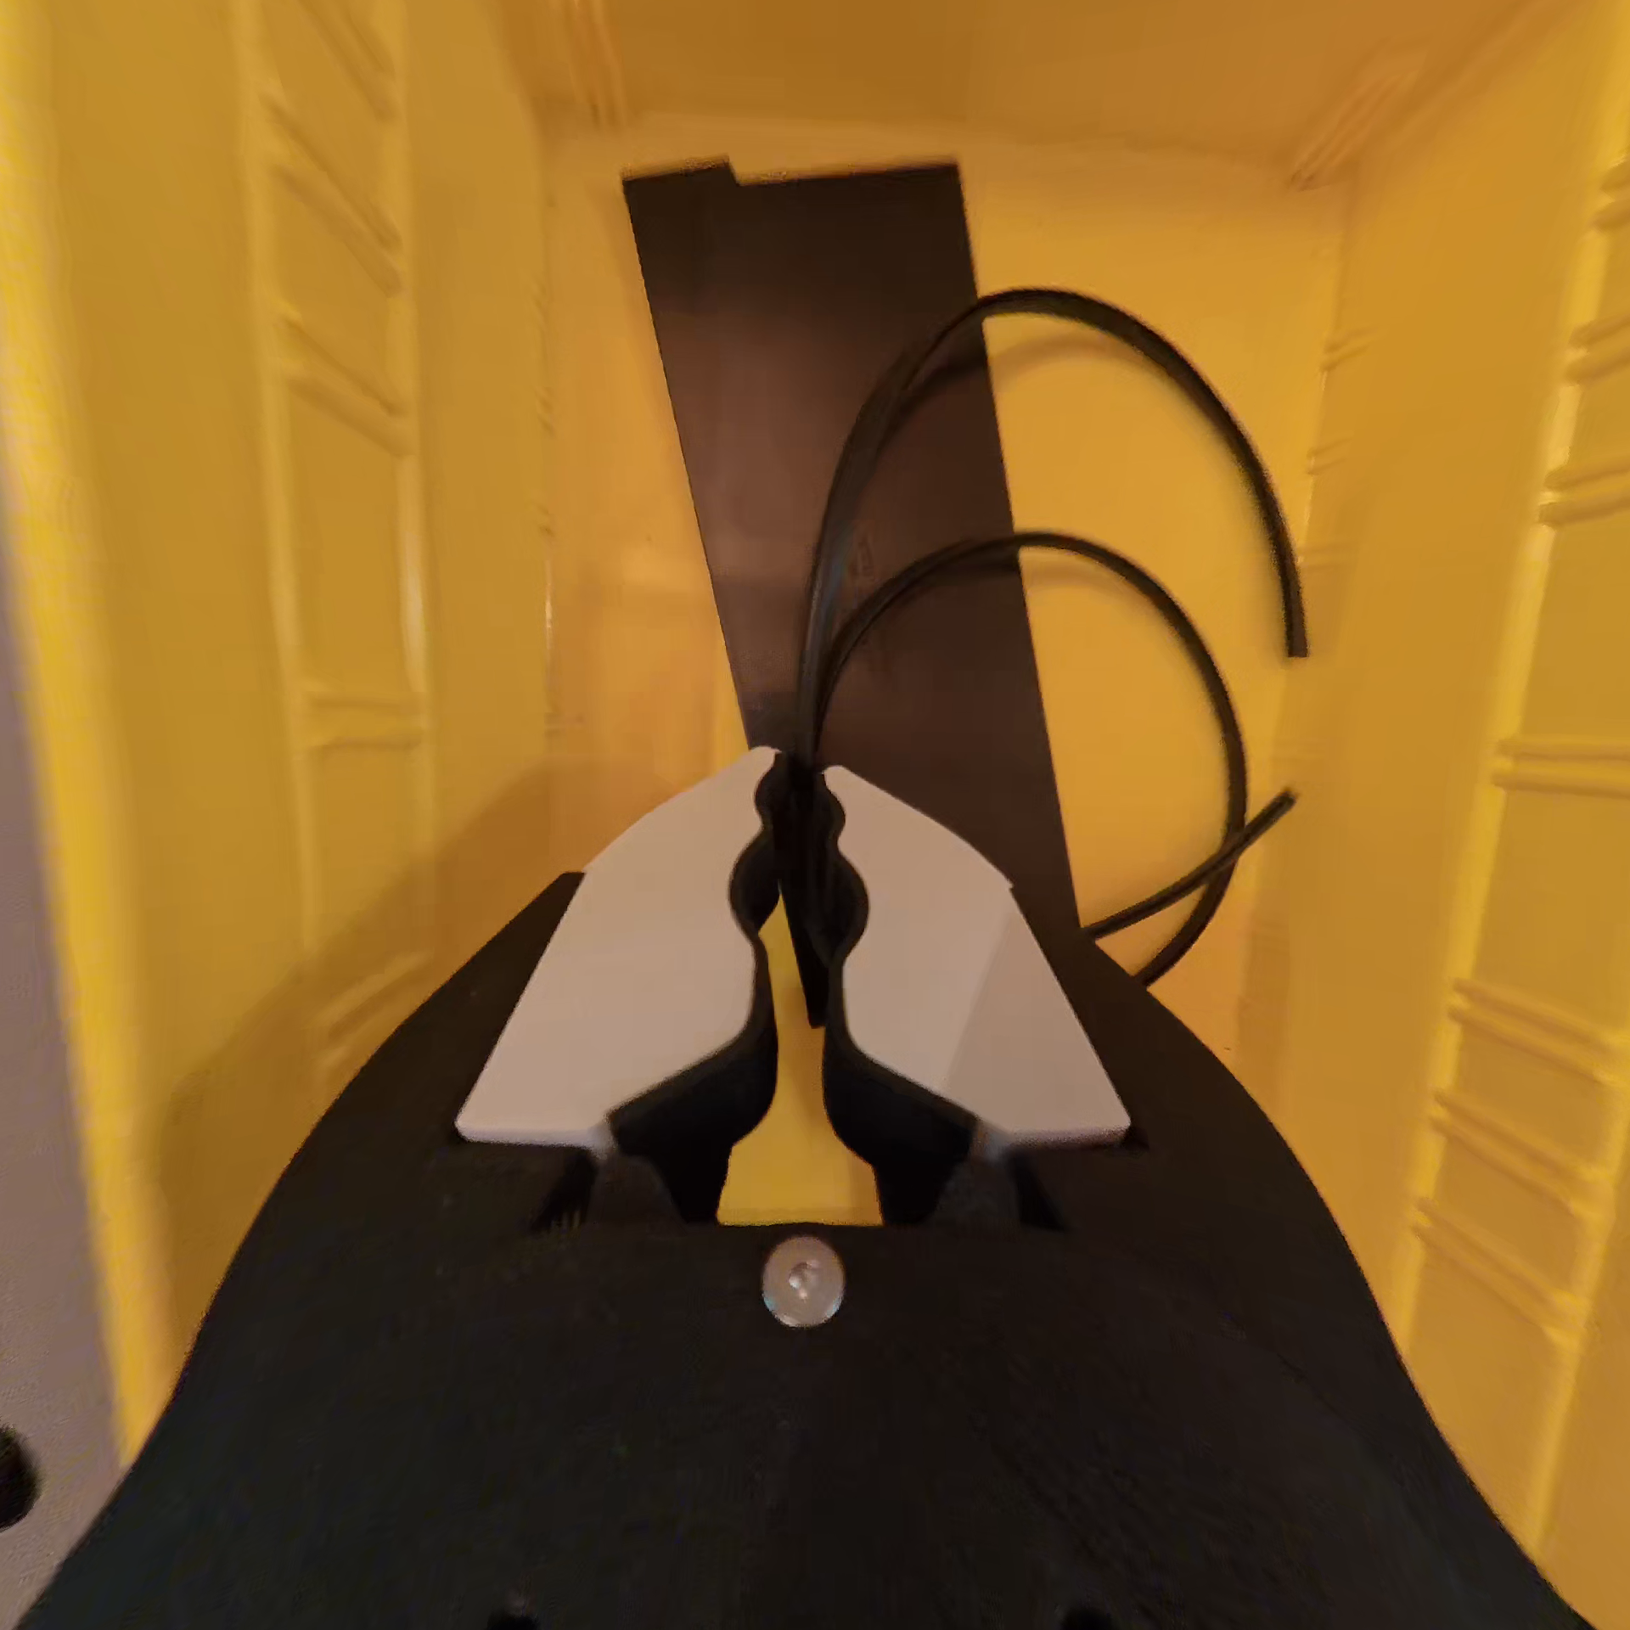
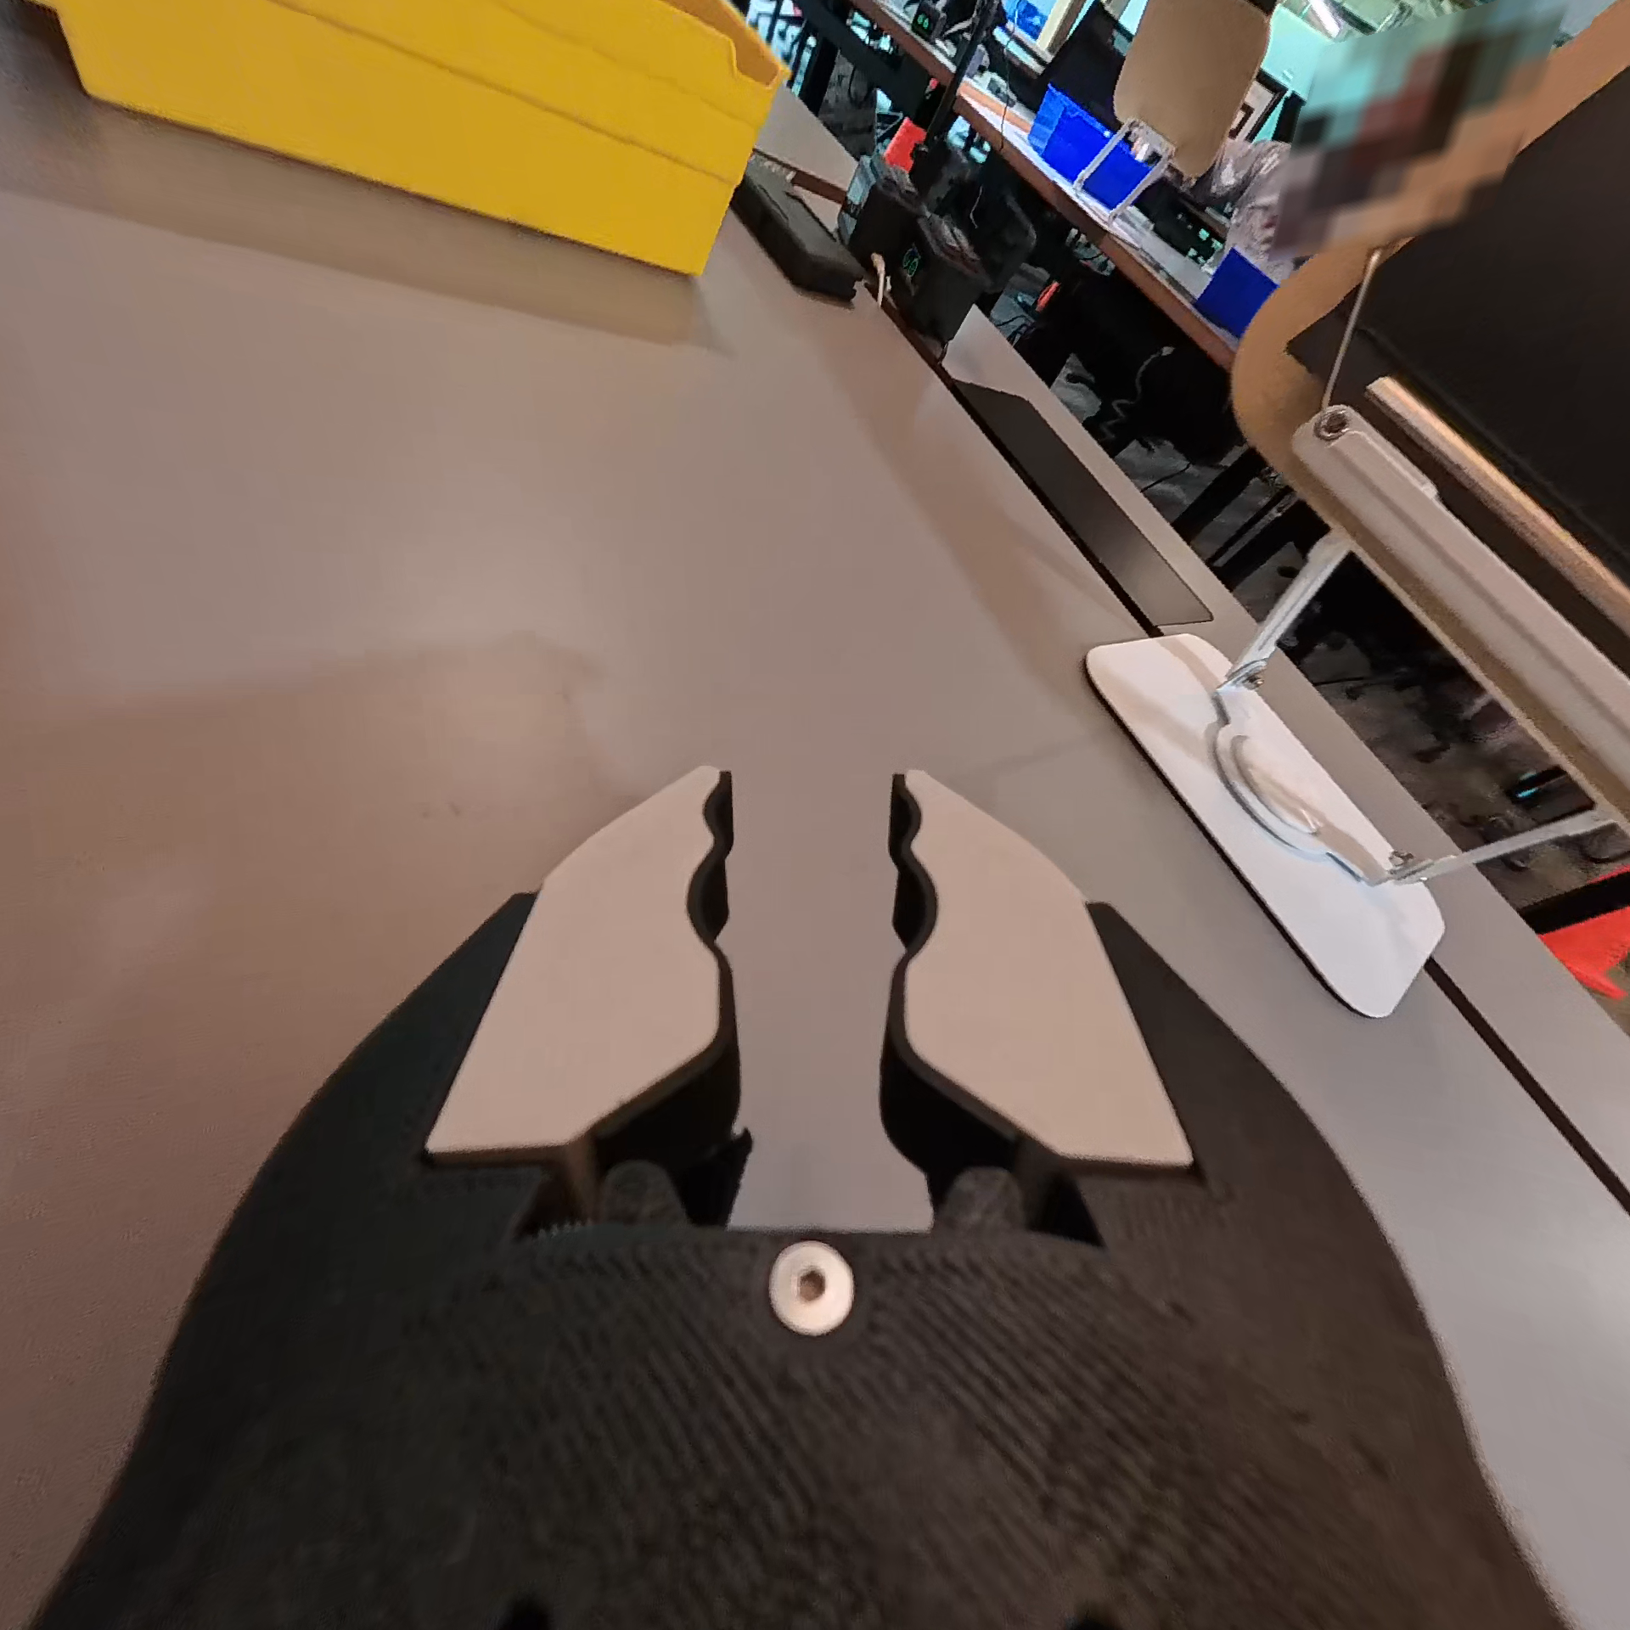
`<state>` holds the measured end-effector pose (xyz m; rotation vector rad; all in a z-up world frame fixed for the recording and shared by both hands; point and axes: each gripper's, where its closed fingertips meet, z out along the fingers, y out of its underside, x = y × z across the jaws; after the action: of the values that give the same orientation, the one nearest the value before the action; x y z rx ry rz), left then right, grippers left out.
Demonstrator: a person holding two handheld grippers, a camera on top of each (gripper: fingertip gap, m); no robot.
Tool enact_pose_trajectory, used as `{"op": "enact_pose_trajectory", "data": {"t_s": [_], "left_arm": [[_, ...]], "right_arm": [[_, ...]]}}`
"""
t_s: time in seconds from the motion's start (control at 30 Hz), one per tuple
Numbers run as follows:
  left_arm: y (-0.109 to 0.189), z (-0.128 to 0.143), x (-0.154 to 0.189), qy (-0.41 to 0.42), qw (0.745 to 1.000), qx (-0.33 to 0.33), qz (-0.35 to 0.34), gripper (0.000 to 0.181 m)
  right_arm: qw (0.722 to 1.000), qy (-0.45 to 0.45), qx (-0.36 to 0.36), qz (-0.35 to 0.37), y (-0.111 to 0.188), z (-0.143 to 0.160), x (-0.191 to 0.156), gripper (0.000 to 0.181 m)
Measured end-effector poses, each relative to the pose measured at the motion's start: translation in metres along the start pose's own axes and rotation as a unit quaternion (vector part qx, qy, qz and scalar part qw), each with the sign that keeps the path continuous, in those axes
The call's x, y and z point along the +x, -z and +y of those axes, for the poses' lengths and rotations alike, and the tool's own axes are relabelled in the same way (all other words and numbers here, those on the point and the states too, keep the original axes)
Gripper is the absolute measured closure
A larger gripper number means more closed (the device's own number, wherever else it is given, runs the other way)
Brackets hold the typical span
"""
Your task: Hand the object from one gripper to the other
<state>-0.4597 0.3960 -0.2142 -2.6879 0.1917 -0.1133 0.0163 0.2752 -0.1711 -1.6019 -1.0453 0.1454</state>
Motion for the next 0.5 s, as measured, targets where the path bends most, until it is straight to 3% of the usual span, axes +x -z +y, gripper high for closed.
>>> {"op": "enact_pose_trajectory", "data": {"t_s": [0.2, 0.4, 0.5], "left_arm": [[0.089, -0.038, 0.024, -0.056, 0.989, 0.126, -0.048, 0.176], [0.202, -0.067, 0.109, -0.153, 0.95, 0.263, -0.075, 0.176], [0.235, -0.066, 0.168, -0.197, 0.931, 0.304, -0.048, 0.176]], "right_arm": [[0.999, -0.039, 0.035, -0.004, 0.013, -0.013, 0.003, 0.148], [0.991, -0.103, 0.075, -0.03, 0.016, -0.026, -0.005, 0.148], [0.984, -0.132, 0.106, -0.046, 0.02, -0.039, -0.011, 0.146]]}}
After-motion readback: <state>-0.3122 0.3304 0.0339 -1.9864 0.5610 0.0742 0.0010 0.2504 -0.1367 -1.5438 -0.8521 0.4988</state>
